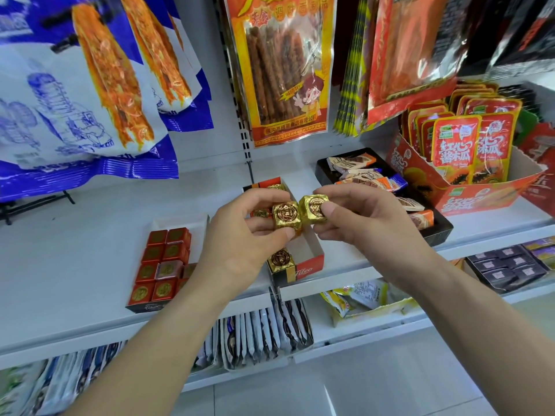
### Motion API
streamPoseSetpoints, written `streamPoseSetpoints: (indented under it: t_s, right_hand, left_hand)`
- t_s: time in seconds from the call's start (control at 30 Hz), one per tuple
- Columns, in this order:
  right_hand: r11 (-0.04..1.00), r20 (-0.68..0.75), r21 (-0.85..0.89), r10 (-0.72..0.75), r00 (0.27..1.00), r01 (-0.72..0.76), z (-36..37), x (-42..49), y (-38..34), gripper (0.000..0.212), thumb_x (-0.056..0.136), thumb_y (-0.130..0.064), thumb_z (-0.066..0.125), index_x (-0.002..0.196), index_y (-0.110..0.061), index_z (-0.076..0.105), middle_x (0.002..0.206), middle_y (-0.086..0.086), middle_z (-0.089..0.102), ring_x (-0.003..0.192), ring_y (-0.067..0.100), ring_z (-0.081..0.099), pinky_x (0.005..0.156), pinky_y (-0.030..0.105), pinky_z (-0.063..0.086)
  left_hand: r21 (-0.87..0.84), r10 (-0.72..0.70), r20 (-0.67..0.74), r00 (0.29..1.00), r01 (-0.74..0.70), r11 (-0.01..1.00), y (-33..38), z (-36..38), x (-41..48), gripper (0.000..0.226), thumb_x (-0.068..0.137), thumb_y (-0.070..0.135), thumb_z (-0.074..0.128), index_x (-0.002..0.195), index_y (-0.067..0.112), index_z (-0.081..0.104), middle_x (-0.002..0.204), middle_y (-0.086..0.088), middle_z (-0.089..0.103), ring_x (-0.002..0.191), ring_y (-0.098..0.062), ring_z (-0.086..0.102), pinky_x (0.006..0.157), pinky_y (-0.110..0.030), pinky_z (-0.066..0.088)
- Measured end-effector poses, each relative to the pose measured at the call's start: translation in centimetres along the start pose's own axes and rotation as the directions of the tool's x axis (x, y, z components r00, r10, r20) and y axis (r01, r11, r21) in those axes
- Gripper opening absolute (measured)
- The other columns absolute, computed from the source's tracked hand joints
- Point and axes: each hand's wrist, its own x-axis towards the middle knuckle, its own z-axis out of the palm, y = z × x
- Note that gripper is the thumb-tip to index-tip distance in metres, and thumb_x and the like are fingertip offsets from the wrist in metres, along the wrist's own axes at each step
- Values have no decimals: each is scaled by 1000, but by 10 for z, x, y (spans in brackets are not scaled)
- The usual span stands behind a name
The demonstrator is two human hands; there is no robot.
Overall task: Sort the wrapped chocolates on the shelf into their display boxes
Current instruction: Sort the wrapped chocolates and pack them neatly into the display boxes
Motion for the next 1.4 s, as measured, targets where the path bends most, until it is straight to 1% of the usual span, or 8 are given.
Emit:
streamPoseSetpoints:
  t_s: [0.2, 0.4, 0.53, 0.63, 0.8, 1.03, 1.3, 1.4]
  right_hand:
    - [1000, 29, -10, 5, 1000, -4, 2, 2, 3, 21, 93, -13, 64, 114, -11, 69, 102, 17, 71, 80, 25, 73, 73, 32, 60]
    - [998, 49, -56, 0, 999, 3, -1, 1, 3, 18, 90, -23, 67, 106, -15, 74, 94, 14, 72, 78, 22, 70, 73, 33, 58]
    - [995, 82, -101, -18, 996, 26, 1, 1, 3, 29, 82, -34, 69, 101, -13, 74, 90, 14, 72, 80, 23, 69, 75, 36, 60]
    - [991, 85, -125, -31, 996, 42, 1, 1, 3, 26, 83, -33, 69, 102, -16, 75, 89, 10, 73, 80, 23, 70, 78, 41, 61]
    - [987, 83, -152, -39, 996, 51, 2, 1, 3, 26, 83, -34, 68, 104, -20, 75, 92, 6, 73, 83, 25, 72, 76, 40, 62]
    - [985, 73, -165, 55, 996, -42, 3, 4, 6, 20, 88, -27, 71, 105, -16, 72, 96, 8, 73, 87, 25, 73, 79, 37, 61]
    - [968, 90, -121, 233, 968, -222, -1, 7, -1, 30, 85, -26, 75, 111, -13, 67, 97, 13, 75, 90, 27, 74, 78, 37, 61]
    - [966, 82, -131, 237, 968, -225, -1, 7, -4, 32, 82, -26, 77, 110, -14, 67, 92, 13, 75, 88, 28, 73, 75, 33, 60]
  left_hand:
    - [57, 42, 15, 999, -43, 997, 0, 5, -1, 54, 74, 0, 81, 114, 32, 62, 109, 14, 70, 91, -11, 71, 80, -33, 60]
    - [29, 31, 34, 999, -32, 999, 0, 4, 0, 47, 76, 8, 81, 114, 31, 64, 105, 12, 71, 91, -8, 69, 83, -26, 57]
    - [37, 36, 48, 998, -38, 999, -3, 5, 1, 46, 78, 10, 80, 117, 29, 65, 104, 11, 71, 91, -10, 68, 83, -27, 58]
    - [39, 36, 44, 998, -38, 999, -4, 5, 1, 45, 78, 9, 81, 115, 30, 65, 103, 10, 71, 90, -11, 69, 81, -28, 58]
    - [45, 37, 62, 997, -40, 998, -6, 4, 2, 48, 78, 9, 80, 117, 32, 64, 106, 12, 70, 91, -10, 69, 81, -26, 57]
    - [77, 29, 71, 997, -34, 996, -10, 5, 3, 47, 80, 9, 79, 116, 34, 64, 108, 14, 70, 89, -10, 70, 82, -30, 59]
    - [61, -2, 89, 996, -3, 998, -11, 8, 5, 47, 75, 4, 82, 111, 30, 65, 104, 12, 69, 87, -13, 72, 80, -35, 61]
    - [89, 26, 83, 996, -34, 995, -10, 8, 4, 47, 74, 4, 83, 109, 31, 65, 103, 13, 70, 87, -12, 72, 80, -35, 61]
